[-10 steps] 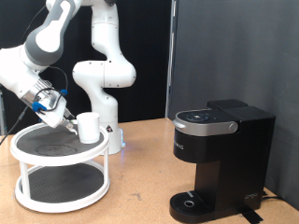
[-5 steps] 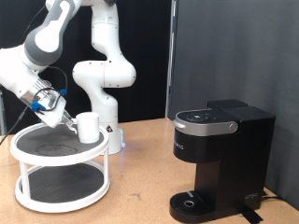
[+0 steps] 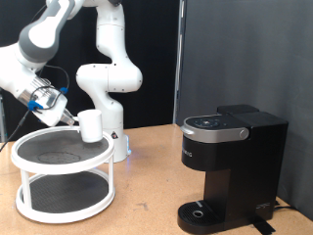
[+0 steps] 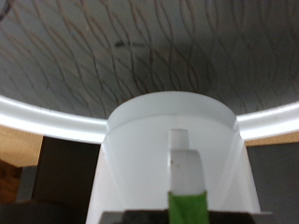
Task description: Make a cup of coffee with the keurig machine
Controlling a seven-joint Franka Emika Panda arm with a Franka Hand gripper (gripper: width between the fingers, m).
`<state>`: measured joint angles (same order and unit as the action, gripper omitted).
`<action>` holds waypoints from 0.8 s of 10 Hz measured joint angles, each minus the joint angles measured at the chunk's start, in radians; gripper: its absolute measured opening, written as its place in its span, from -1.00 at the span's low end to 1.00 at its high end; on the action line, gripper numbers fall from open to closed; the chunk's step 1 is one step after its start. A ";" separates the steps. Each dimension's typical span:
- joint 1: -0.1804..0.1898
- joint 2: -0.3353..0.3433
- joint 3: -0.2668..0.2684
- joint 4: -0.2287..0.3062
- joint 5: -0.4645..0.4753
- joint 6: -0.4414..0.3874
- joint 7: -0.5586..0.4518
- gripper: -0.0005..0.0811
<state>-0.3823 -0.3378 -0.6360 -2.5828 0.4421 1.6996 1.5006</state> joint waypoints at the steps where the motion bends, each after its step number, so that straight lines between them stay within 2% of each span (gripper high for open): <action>1: -0.012 -0.023 -0.001 0.008 -0.002 -0.021 0.022 -0.97; 3: -0.029 -0.074 0.006 0.006 -0.013 -0.025 0.098 -0.97; 5: -0.024 -0.068 0.006 0.002 0.011 -0.027 0.091 -0.97; 6: -0.008 -0.062 0.011 0.000 0.053 -0.029 0.100 -0.97; 8: 0.029 -0.043 0.056 -0.001 0.115 -0.006 0.150 -0.97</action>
<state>-0.3530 -0.3806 -0.5800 -2.5838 0.5576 1.6934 1.6507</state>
